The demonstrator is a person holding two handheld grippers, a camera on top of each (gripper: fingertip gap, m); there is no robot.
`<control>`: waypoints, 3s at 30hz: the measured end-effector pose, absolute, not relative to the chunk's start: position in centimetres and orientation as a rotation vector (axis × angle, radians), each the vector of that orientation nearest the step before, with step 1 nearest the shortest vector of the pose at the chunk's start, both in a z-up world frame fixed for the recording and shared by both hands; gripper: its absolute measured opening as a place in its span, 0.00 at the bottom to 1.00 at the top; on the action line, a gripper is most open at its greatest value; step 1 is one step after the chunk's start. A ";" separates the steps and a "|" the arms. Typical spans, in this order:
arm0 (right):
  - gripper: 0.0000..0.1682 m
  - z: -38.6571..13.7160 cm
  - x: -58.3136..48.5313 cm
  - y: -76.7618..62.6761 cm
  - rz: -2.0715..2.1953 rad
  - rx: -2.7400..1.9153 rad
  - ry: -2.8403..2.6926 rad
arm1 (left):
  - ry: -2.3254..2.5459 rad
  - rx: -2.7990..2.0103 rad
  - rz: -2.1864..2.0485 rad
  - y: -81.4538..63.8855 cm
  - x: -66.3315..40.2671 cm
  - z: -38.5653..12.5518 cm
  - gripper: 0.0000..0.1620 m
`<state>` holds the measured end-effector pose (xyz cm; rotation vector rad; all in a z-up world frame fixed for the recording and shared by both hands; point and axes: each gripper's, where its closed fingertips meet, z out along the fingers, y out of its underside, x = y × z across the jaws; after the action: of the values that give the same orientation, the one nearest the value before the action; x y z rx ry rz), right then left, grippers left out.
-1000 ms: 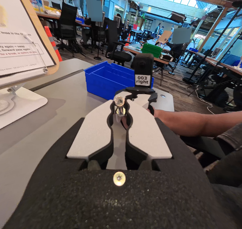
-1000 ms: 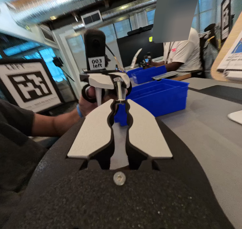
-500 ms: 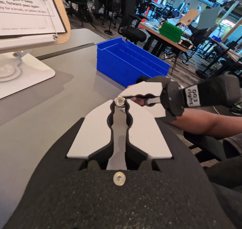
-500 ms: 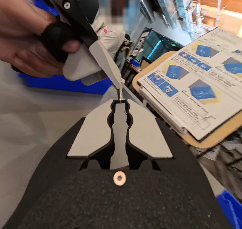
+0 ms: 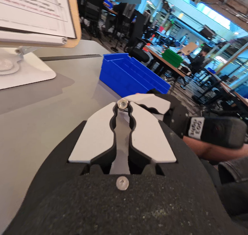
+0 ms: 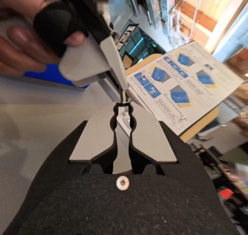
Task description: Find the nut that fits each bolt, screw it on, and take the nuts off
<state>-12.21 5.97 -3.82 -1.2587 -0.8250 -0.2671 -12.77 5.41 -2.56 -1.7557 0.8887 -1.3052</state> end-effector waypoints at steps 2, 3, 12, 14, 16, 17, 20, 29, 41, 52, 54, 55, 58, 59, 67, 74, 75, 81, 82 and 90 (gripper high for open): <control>0.08 -4.1 -12.6 5.8 -0.114 -1.299 -0.830 | 0.953 -1.729 -1.312 5.1 -12.8 -2.5 0.09; 0.08 -4.1 -12.7 5.8 -0.044 -1.311 -0.828 | 0.981 -1.710 -1.313 5.0 -12.8 -2.4 0.09; 0.08 -5.1 -14.3 4.6 0.469 -1.428 -0.882 | 1.325 -1.574 -1.038 4.0 -13.6 -3.1 0.09; 0.08 -5.2 -14.6 4.2 0.565 -1.439 -0.901 | 1.402 -1.550 -0.953 3.8 -14.1 -3.4 0.09; 0.08 -5.4 -15.1 3.5 0.708 -1.457 -0.926 | 1.468 -1.519 -0.921 3.2 -14.3 -3.5 0.09; 0.08 -5.4 -15.2 3.3 0.750 -1.457 -0.932 | 1.488 -1.505 -0.913 3.0 -14.5 -3.5 0.09; 0.08 -5.4 -15.7 2.2 0.883 -1.455 -0.969 | 1.574 -1.479 -0.943 2.0 -15.0 -3.6 0.09; 0.08 -5.1 -17.7 -2.4 1.290 -1.394 -1.126 | 1.803 -1.346 -1.237 -2.6 -16.8 -3.3 0.09; 0.08 -4.4 -18.4 -4.1 1.512 -1.366 -1.137 | 1.889 -1.283 -1.345 -4.4 -17.4 -3.3 0.20; 0.08 -1.8 -14.6 2.3 1.162 -1.344 -0.724 | 1.321 -1.333 -1.455 1.0 -15.6 0.8 0.33; 0.08 -1.8 -14.3 2.7 1.145 -1.353 -0.697 | 1.234 -1.313 -1.469 1.4 -15.2 1.5 0.37; 0.08 -1.8 -14.3 2.8 1.151 -1.358 -0.682 | 1.212 -1.311 -1.468 1.5 -14.9 1.6 0.37; 0.08 -1.8 -14.4 2.9 1.176 -1.363 -0.660 | 1.224 -1.316 -1.498 1.0 -14.2 1.3 0.41; 0.08 -1.8 -14.6 2.9 1.183 -1.366 -0.662 | 1.234 -1.318 -1.504 0.7 -13.9 1.2 0.41; 0.08 -2.3 -15.7 2.7 1.200 -1.390 -0.677 | 1.234 -1.342 -1.459 0.9 -13.0 0.4 0.43; 0.08 -2.3 -15.3 3.3 1.207 -1.404 -0.640 | 1.222 -1.347 -1.453 1.0 -13.0 0.4 0.46; 0.08 -2.4 -15.5 3.2 1.210 -1.404 -0.646 | 1.235 -1.352 -1.457 0.8 -12.8 0.1 0.46; 0.08 -2.4 -15.3 3.3 1.202 -1.408 -0.640 | 1.227 -1.364 -1.416 1.3 -12.6 -0.1 0.46; 0.08 -2.5 -15.0 3.6 1.179 -1.417 -0.630 | 1.203 -1.361 -1.412 1.6 -12.9 0.3 0.46; 0.08 -3.1 -14.9 4.2 1.167 -1.454 -0.616 | 1.198 -1.354 -1.395 1.5 -13.0 0.4 0.50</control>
<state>-14.86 4.17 -3.09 -1.4544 -0.6157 1.1674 -12.97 1.53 0.43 -1.3540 1.1982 -1.3948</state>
